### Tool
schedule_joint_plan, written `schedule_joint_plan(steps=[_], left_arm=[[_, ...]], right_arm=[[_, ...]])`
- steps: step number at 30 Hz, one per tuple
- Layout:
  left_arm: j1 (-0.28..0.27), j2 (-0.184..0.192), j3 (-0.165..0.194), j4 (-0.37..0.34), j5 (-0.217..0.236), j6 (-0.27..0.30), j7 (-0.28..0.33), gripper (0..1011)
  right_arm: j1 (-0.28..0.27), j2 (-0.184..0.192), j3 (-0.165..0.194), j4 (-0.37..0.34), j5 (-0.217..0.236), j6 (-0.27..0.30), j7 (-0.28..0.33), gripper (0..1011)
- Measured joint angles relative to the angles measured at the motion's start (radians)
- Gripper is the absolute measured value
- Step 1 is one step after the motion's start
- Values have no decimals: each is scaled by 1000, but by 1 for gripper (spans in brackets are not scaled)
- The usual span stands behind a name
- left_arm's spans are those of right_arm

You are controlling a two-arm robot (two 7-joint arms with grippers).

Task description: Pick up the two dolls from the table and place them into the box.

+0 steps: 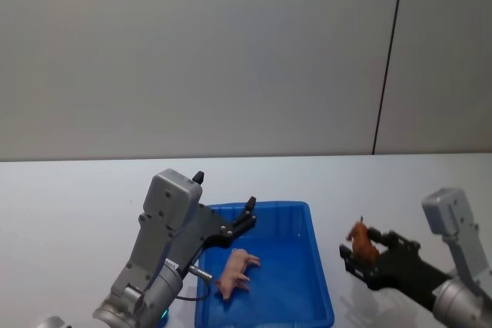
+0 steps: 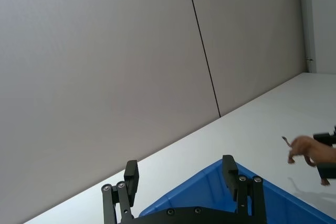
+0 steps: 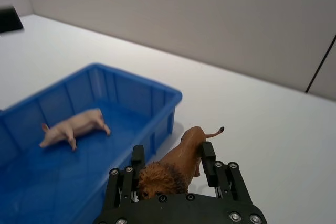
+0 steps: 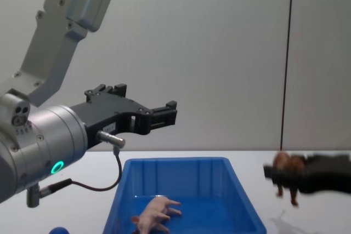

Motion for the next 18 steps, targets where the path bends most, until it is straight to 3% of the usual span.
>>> schedule_joint_plan(steps=[10, 18], left_arm=[[0, 0, 0, 0, 0, 0, 0, 1001], [0, 0, 0, 0, 0, 0, 0, 1001]], right_arm=[[64, -32, -3, -32, 8, -19, 52, 639], [128, -79, -23, 7, 22, 14, 103, 659]])
